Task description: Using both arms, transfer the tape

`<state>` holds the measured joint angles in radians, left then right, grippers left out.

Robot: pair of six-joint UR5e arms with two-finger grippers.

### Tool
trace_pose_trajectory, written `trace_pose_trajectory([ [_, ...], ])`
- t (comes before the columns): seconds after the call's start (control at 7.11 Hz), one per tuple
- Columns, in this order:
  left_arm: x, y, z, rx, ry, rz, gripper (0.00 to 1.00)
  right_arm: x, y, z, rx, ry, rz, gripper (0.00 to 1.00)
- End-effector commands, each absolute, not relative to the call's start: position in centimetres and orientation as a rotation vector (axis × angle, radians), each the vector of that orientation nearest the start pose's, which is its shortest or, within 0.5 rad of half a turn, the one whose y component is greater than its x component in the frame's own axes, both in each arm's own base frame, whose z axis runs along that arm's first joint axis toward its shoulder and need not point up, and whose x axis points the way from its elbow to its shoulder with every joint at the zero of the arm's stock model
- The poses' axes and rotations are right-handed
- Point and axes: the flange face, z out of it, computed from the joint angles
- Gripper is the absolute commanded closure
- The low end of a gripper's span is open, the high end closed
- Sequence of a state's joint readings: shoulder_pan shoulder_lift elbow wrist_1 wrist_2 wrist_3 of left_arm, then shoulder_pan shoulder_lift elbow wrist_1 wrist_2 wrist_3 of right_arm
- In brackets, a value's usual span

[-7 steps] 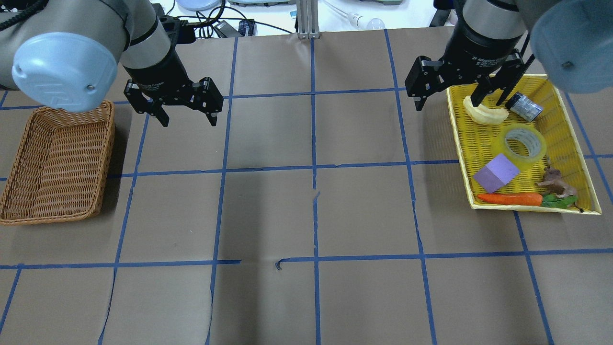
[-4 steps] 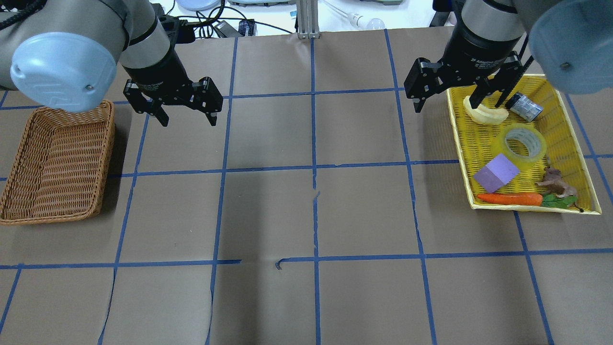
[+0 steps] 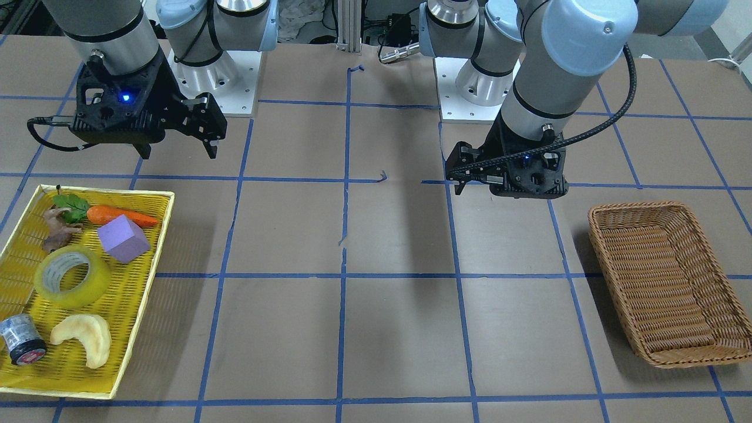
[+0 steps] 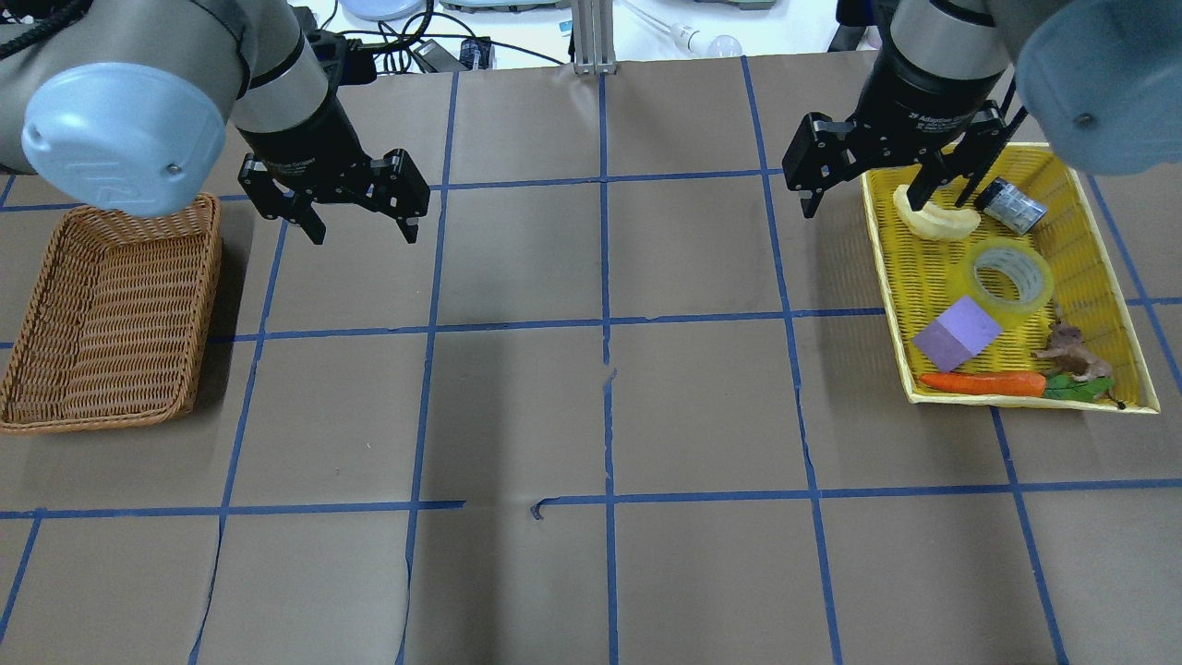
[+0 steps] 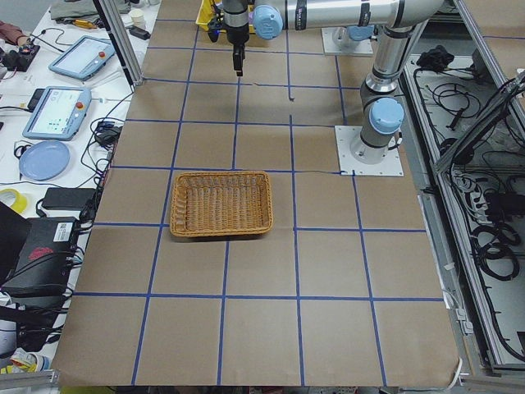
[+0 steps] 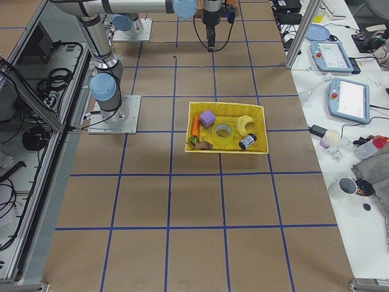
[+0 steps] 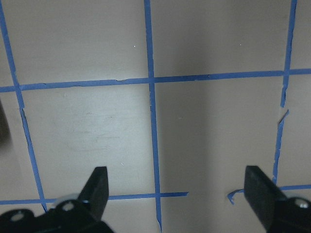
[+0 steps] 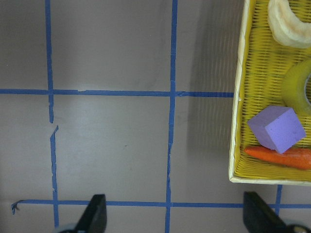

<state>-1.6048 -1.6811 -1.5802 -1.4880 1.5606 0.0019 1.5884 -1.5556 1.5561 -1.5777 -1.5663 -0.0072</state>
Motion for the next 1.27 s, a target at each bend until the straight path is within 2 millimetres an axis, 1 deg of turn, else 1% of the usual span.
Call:
trace_pose_trajectory([
  [0.0, -15.2, -52.7, 43.4, 0.055, 3.151, 0.061, 0.0, 14.1, -50.0, 49.1, -0.036, 3.137, 0.01, 0.02],
  [0.14, -15.2, -52.7, 43.4, 0.055, 3.151, 0.061, 0.0, 14.1, -50.0, 49.2, -0.036, 3.138, 0.01, 0.02],
  [0.28, -15.2, -52.7, 43.4, 0.055, 3.151, 0.061, 0.0, 13.0, -50.4, 49.0, -0.007, 3.14, 0.019, 0.02],
  [0.42, -15.2, -52.7, 43.4, 0.055, 3.151, 0.061, 0.0, 11.6, -50.5, 48.9, 0.026, 3.136, 0.069, 0.02],
  [0.56, -15.2, -52.7, 43.4, 0.055, 3.151, 0.061, 0.0, 11.4, -50.8, 49.6, 0.029, 3.133, 0.065, 0.02],
  [0.7, -15.2, -52.7, 43.4, 0.055, 3.151, 0.061, 0.0, 11.1, -51.4, 49.5, 0.034, 3.133, 0.074, 0.02],
  [1.12, -15.2, -52.7, 43.4, 0.055, 3.151, 0.061, 0.0, 11.1, -51.2, 49.5, 0.017, 3.131, 0.098, 0.01],
])
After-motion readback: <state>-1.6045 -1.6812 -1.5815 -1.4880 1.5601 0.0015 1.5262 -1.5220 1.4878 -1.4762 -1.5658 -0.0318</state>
